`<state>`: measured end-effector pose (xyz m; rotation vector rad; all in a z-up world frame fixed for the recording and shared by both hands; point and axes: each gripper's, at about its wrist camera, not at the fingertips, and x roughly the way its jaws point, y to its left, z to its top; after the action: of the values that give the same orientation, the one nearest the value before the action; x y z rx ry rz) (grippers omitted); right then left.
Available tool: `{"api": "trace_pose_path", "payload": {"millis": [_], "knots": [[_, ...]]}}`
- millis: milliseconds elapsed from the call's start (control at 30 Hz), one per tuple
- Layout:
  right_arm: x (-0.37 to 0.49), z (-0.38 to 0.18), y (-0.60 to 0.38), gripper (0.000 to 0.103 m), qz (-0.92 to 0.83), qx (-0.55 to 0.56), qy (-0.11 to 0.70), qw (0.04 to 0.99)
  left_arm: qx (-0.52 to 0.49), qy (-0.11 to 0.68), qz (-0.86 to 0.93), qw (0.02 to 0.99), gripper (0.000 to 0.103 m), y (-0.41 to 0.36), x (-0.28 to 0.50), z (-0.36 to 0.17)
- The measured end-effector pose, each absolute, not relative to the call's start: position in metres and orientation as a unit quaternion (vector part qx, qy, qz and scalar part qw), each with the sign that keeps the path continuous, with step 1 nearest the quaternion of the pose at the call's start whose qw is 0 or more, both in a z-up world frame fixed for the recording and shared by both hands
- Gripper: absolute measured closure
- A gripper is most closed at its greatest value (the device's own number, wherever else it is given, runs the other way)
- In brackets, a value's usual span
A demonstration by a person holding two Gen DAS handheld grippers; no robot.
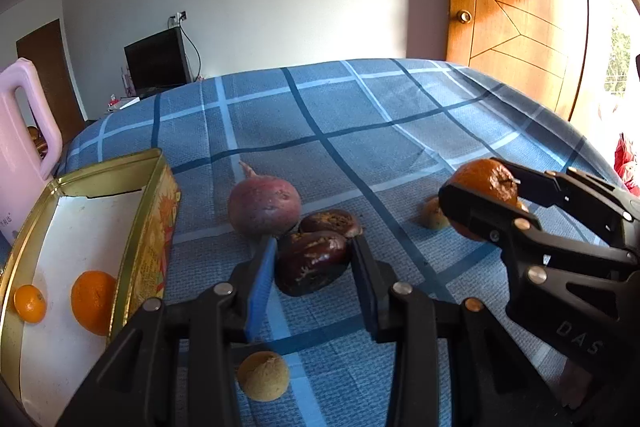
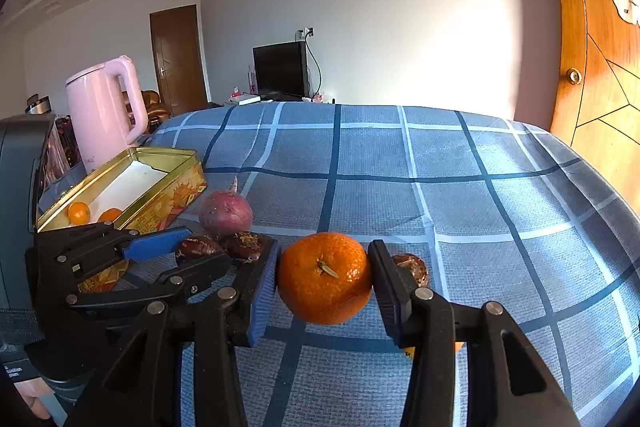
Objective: Organize fruits
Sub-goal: 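Grasp a dark passion fruit with the left gripper while the right gripper holds its mandarin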
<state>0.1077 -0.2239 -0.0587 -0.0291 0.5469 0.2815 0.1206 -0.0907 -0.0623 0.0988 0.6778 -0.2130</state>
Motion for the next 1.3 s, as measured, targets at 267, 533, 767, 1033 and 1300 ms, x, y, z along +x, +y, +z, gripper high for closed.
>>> {"api": "trace_pose_path", "payload": {"millis": [267,533,767,1033,1300], "knots": [[0.104,-0.057,-0.223,0.056,0.145,-0.017,0.259,0.955,0.043,0.299,-0.092,0.949,0.063,-0.087,0.111,-0.055],[0.098,-0.054,-0.223,0.056,0.150,-0.019,0.242,0.958,0.041,0.275,-0.082,0.957,0.063,-0.085,0.105,-0.050],[0.092,-0.051,-0.224,0.056,0.153,-0.019,0.224,0.962,0.037,0.257,-0.075,0.963,0.063,-0.082,0.099,-0.047],[0.085,-0.048,-0.224,0.056,0.155,-0.020,0.207,0.966,0.036,0.239,-0.068,0.968,0.063,-0.080,0.091,-0.043],[0.080,-0.046,-0.225,0.056,0.158,-0.023,0.192,0.968,0.032,0.228,-0.063,0.971,0.063,-0.077,0.088,-0.041]]}}
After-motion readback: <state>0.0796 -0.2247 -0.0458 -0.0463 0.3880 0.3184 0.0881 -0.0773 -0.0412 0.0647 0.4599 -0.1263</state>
